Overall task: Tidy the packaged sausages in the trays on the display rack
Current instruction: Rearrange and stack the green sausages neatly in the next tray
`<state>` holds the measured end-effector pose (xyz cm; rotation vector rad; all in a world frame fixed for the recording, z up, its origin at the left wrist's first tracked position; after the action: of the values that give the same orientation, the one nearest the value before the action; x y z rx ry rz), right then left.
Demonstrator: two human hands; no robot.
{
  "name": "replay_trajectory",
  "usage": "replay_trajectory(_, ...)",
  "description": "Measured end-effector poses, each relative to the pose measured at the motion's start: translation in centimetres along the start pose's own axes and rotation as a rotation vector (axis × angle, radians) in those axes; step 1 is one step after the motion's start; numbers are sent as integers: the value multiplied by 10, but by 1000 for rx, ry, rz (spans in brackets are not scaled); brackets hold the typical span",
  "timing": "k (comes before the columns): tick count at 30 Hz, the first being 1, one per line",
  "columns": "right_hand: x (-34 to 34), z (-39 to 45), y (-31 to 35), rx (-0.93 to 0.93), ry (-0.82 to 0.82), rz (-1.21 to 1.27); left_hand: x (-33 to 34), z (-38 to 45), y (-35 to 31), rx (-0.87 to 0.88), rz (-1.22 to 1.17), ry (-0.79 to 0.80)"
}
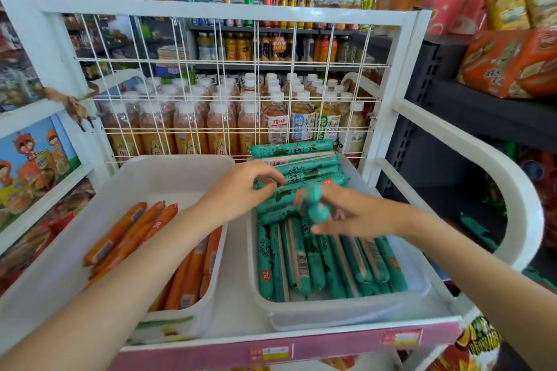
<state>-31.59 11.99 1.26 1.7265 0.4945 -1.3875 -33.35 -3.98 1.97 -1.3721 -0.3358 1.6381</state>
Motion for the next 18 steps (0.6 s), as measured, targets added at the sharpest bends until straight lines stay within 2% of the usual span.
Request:
replay_trajectory(3,-18,9,-11,128,-110,148,-2,3,-6,-24,-168,-20)
replay_trajectory(6,-17,16,-15,239,-198,233,3,3,-13,-90,-411,25)
replay_trajectory(9,-7,21,-13,317,-266,222,12,2,-8,-188,-551,18)
replay_trajectory(15,-6,23,4,270,-366,64,20,1,-4,-224,-606,-73)
replay_trajectory(18,-11,20,2,253,-315,146,18,2,-3,-216,-694,-87)
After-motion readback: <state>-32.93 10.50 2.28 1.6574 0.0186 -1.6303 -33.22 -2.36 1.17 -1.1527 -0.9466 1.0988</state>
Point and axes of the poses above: each hand's wrist, its own z-axis towards the middle knuckle, its own x-axis out of the palm, y = z × x, the point moved 5 cm from there along z, towards the middle knuckle, and after that the axes turned 11 degrees about -z, right-handed, at the moved point
